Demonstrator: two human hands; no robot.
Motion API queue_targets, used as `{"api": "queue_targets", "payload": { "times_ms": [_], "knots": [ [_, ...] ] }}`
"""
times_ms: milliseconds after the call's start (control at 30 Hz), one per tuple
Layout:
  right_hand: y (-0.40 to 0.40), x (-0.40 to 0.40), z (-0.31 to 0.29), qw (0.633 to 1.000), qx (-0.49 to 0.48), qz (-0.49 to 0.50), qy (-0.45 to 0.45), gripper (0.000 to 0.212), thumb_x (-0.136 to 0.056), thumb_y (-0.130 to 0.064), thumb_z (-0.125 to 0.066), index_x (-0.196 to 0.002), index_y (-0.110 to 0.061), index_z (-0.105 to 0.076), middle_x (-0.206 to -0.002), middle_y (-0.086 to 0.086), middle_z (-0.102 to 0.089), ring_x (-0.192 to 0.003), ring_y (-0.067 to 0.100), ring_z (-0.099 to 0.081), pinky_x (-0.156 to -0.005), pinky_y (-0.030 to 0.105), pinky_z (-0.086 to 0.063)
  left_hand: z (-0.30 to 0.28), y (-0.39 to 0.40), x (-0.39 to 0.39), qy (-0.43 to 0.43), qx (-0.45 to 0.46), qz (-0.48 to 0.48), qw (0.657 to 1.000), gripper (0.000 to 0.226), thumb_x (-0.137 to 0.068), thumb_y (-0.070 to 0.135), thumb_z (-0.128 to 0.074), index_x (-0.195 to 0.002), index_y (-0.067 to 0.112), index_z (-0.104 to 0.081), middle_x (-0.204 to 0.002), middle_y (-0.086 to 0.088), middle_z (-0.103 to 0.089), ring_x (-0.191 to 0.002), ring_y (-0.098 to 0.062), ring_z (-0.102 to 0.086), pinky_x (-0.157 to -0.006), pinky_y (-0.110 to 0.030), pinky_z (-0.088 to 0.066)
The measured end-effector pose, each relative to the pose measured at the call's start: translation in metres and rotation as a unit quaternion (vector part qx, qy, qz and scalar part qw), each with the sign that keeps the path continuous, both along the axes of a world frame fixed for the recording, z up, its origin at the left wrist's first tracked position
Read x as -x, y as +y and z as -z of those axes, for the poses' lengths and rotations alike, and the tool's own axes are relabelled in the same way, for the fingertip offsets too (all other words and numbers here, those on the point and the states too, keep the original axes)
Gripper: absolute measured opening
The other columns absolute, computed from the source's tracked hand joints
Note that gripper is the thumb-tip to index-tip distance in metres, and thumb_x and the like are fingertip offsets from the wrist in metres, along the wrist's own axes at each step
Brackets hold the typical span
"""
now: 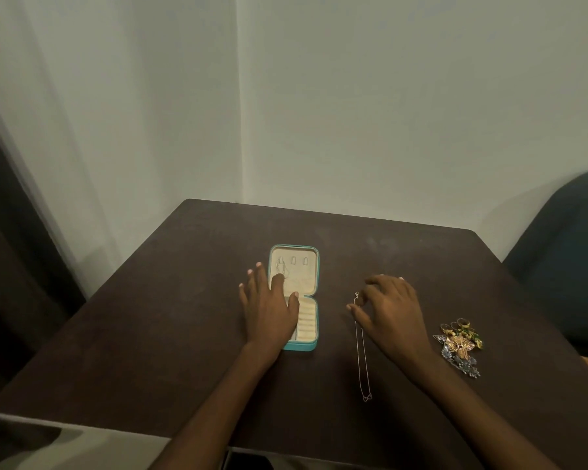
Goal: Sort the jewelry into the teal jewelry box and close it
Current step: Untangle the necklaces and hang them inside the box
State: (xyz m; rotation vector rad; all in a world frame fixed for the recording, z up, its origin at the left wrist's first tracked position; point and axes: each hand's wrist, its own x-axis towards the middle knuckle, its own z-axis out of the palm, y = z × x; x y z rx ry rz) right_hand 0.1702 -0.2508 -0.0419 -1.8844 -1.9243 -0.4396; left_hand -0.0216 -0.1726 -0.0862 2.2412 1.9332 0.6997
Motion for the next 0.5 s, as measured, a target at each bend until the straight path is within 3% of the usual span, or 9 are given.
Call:
{"api": "queue_targets", "payload": {
  "times_ms": [133, 500],
  "knots": [
    [-0.0021, -0.0021, 0.0016, 1.000, -0.007, -0.003, -0.005, 0.020, -0.071, -0.034, -0.077, -0.075, -0.020, -0.064, -0.102, 0.006, -0.066, -0.101, 0.026, -0.061, -0.094, 0.046, -0.043, 0.0008, 0.0034, -0.0011, 0.025, 0.035, 0.010, 0.999, 0.065, -0.093, 0.052, -0.035, -0.148, 0.025, -0.015, -0.156, -0.020, 0.001, -0.144, -0.038, 0.002, -0.114, -0.052, -0.003],
    [-0.0032, -0.0048, 0.0075, 1.000, 0.008, 0.003, 0.000, 0.020, -0.073, -0.037, -0.075, -0.078, -0.019, -0.066, -0.105, 0.007, -0.066, -0.103, 0.026, -0.061, -0.094, 0.047, -0.043, -0.0019, -0.0003, -0.0018, 0.014, 0.010, 0.001, 1.000, 0.052, -0.093, 0.048, -0.038, -0.135, 0.018, -0.040, -0.157, -0.016, -0.008, -0.144, -0.034, -0.002, -0.115, -0.050, -0.004]
  ]
}}
